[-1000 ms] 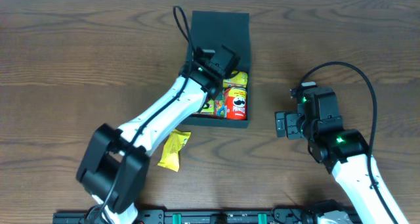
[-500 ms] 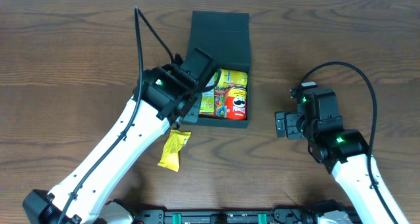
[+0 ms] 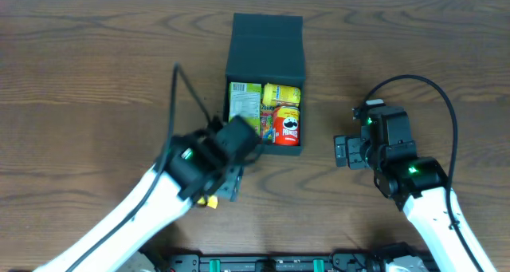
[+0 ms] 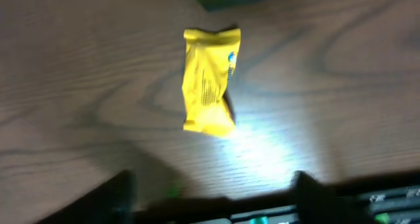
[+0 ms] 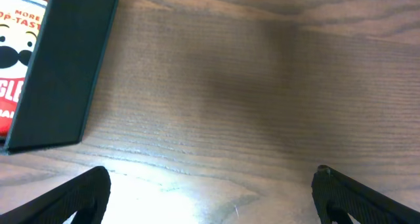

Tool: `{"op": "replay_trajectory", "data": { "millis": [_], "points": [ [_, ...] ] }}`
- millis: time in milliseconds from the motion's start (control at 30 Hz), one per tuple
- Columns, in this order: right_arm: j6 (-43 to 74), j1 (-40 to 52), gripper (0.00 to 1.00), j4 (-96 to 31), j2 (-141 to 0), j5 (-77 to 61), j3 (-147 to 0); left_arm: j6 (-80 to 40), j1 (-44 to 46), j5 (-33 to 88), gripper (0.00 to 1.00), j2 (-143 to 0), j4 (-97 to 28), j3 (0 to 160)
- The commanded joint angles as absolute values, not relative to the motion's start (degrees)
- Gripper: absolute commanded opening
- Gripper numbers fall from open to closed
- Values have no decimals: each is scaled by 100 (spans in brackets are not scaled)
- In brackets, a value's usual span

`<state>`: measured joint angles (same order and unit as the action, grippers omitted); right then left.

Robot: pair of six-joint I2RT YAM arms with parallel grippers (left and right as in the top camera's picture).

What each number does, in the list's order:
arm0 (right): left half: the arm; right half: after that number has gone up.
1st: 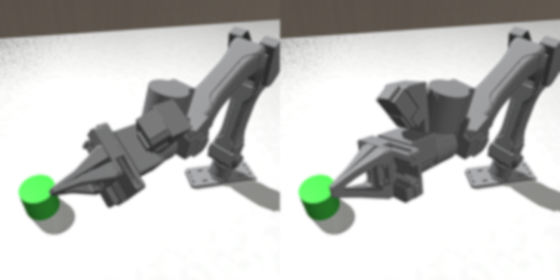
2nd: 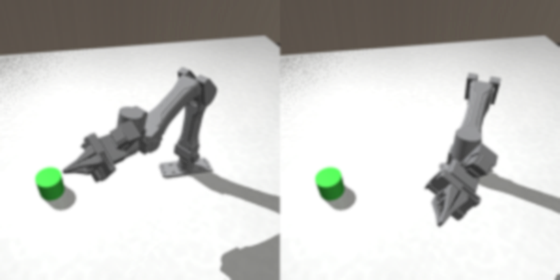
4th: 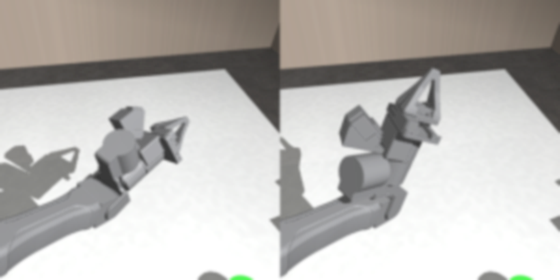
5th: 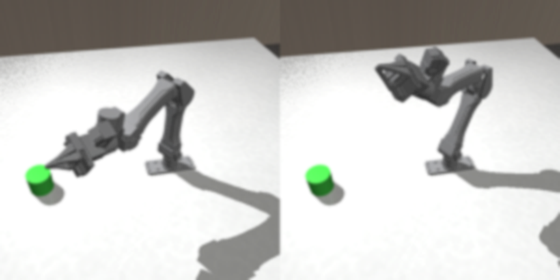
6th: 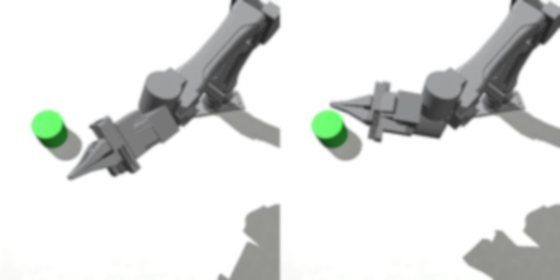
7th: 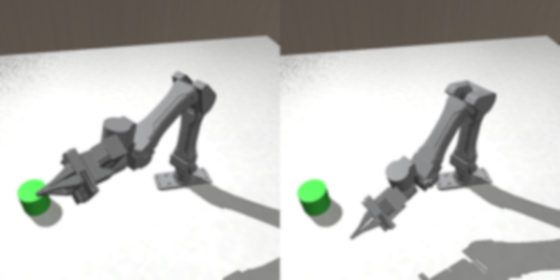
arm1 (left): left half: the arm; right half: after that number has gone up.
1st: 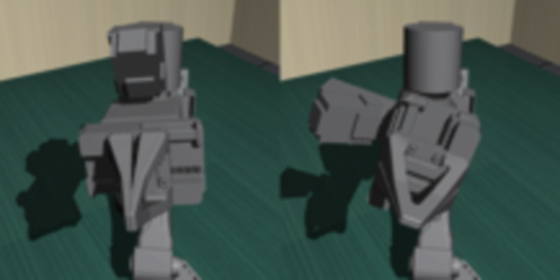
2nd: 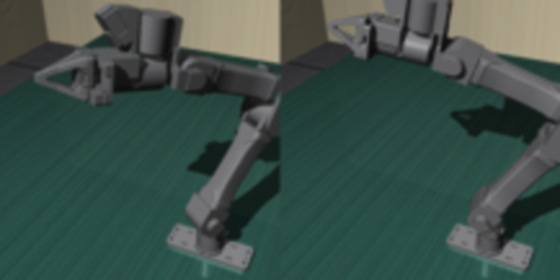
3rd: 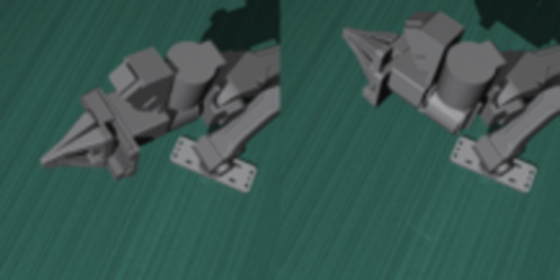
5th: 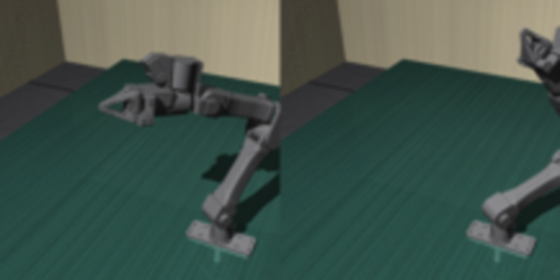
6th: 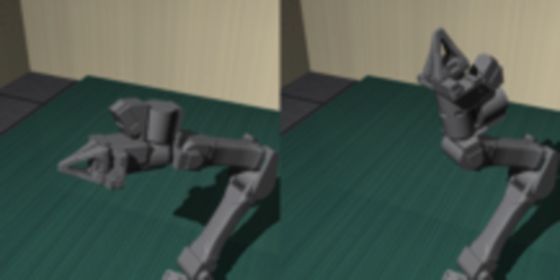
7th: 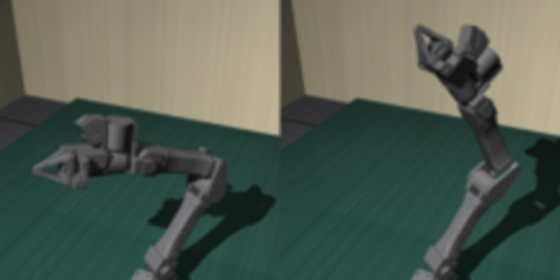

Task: Pack container
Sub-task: 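Move the left gripper down to the yellow snack packet and grasp it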

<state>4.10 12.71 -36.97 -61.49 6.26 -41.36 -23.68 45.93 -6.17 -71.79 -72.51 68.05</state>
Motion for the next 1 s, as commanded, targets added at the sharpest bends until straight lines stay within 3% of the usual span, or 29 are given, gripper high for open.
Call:
{"op": "replay_trajectory", "data": {
  "millis": [0,367,767,833,967],
  "points": [
    [357,1240,99,-3691,-6152,685,-4115,-2700,4604,-582,97,-6692,-6987,6265],
    [357,1240,99,-3691,-6152,683,-4115,-2705,4558,-211,95,-6536,-4939,4565],
    [357,1240,99,-3691,-6152,685,-4115,-2462,4141,-360,95,-6549,-4056,3492],
    [357,1240,99,-3691,-6152,683,-4115,-2429,4136,-416,100,-6554,-3883,3492],
    [357,1240,99,-3691,-6152,685,-4115,-2270,4123,-930,100,-6624,-3785,3492]
  ]
}}
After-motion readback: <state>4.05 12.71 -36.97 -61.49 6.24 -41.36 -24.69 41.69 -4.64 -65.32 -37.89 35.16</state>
